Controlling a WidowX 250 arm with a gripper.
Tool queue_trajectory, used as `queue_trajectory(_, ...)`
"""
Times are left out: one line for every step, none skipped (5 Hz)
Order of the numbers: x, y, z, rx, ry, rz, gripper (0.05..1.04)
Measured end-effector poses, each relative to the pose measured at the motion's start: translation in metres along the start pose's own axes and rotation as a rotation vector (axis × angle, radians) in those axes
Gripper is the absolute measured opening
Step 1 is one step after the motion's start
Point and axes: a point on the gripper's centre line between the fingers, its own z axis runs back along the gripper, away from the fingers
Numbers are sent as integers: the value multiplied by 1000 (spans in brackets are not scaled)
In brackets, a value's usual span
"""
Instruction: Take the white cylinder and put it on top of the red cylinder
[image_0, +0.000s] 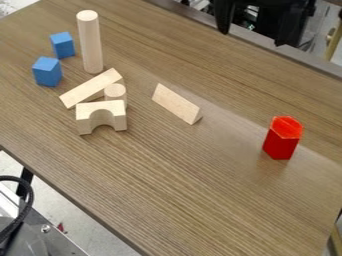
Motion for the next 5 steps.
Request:
queue_trajectory(-5,1,-7,13,24,-2,1001)
queue_trajectory(-6,12,-14,67,17,12,1000)
queue_trajectory(-1,33,-16,95,32,78,1000)
queue_trajectory(4,61,-17,131,52,152,1000)
queue_trajectory(4,89,-21,165,77,225,1001)
